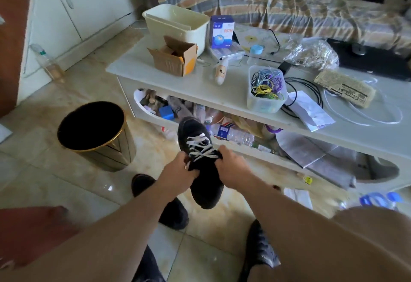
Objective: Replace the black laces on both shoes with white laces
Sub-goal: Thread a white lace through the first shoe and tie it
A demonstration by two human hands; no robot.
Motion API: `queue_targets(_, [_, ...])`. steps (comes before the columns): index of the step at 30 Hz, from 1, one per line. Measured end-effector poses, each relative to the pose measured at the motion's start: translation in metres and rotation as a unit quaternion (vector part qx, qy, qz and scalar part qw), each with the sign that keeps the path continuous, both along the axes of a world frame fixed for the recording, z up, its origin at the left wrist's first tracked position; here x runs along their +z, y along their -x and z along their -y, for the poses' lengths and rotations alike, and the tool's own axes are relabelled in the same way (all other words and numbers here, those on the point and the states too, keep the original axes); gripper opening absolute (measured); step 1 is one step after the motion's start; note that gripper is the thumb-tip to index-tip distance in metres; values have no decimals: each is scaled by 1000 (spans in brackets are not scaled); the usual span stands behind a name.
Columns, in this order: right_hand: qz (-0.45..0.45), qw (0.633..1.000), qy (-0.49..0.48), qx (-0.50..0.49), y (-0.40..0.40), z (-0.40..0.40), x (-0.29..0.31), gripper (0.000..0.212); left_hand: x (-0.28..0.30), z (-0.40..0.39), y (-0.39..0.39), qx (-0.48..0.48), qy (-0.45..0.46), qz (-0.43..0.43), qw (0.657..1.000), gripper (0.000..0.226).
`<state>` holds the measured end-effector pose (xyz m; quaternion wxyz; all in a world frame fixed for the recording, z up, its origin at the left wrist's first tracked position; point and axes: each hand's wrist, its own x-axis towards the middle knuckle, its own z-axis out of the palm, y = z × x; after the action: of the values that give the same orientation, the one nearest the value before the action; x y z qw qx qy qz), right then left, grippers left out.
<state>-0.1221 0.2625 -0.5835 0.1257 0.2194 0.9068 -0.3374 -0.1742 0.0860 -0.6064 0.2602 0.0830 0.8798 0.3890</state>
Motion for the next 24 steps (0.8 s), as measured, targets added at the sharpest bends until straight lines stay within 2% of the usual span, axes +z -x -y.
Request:
queue_targets(4, [75,996,29,-38,-38,-20,-76,10,-62,-19,-8,-100,94,73,988,22])
queue_targets(7, [90,990,69,-80,-49,-34,-113,15,-98,-32,-12,-148,118,109,976,37])
queue_targets(12, [121,971,119,-166,-47,-47,-172,11,-146,-55,-10,-118,127,74,982,32])
queue_targets(15, [157,960,154,-176,-48,-57,-215,18,-168,-69,-7,-120,142,119,975,29])
queue_targets(17, [159,954,161,-198,-48,-64,-234,16,-187,-77,-2,-114,145,177,967,42])
queue_targets(19, [162,948,162,-221,-49,-70,-243,16,-210,-85,2,-79,152,212,962,71])
queue_targets(21, [168,942,168,-235,-52,-75,-244,14,-221,-94,5,-79,188,182,962,78])
queue_targets(24, [171,932,203,-247,-56,-79,-236,18,-220,-106,17,-106,238,61,963,50])
